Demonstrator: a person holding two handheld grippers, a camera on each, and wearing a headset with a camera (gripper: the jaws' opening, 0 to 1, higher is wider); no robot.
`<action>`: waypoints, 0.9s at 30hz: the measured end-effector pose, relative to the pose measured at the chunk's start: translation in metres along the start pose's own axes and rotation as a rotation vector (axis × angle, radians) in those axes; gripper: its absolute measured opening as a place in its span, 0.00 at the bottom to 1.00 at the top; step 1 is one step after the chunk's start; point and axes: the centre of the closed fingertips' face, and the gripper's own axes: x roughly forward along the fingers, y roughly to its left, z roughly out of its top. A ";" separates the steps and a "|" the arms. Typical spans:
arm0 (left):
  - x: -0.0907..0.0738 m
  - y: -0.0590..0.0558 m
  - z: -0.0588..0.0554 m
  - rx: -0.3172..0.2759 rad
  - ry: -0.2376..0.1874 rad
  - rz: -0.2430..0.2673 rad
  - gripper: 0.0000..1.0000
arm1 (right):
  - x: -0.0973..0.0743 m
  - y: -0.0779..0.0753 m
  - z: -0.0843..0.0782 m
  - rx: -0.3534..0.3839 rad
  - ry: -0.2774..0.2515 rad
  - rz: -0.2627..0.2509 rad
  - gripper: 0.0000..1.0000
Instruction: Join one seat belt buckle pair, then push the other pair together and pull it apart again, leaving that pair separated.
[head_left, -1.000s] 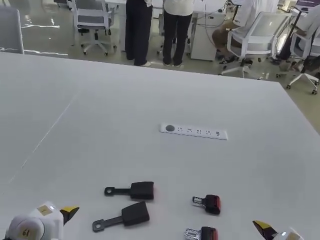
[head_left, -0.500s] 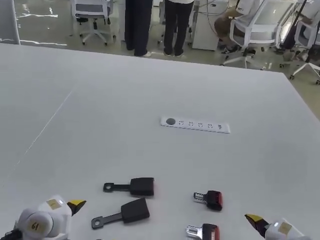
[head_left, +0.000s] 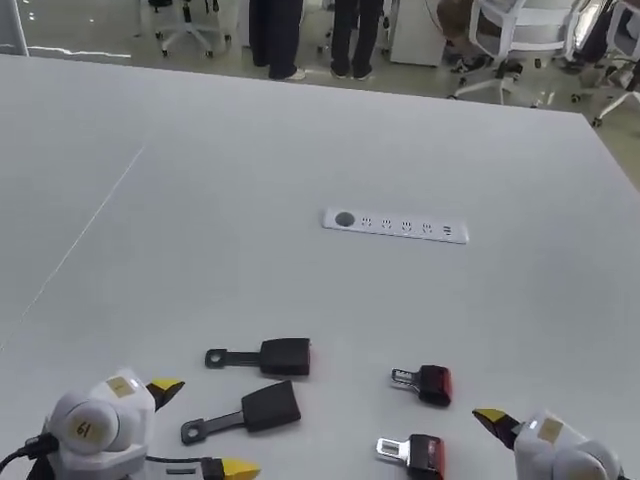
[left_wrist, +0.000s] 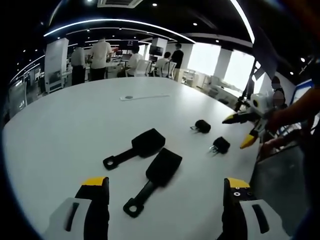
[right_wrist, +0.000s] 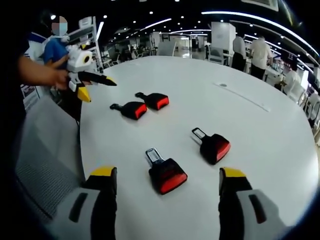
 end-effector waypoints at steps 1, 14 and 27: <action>0.002 0.000 0.000 0.006 0.002 -0.005 0.97 | 0.001 0.000 0.000 -0.002 0.003 0.006 0.85; 0.030 0.003 -0.005 0.089 0.064 -0.051 0.89 | 0.015 -0.002 -0.008 -0.066 0.071 0.088 0.81; 0.061 -0.003 -0.017 0.197 0.154 -0.125 0.78 | 0.027 0.001 -0.018 -0.143 0.139 0.154 0.70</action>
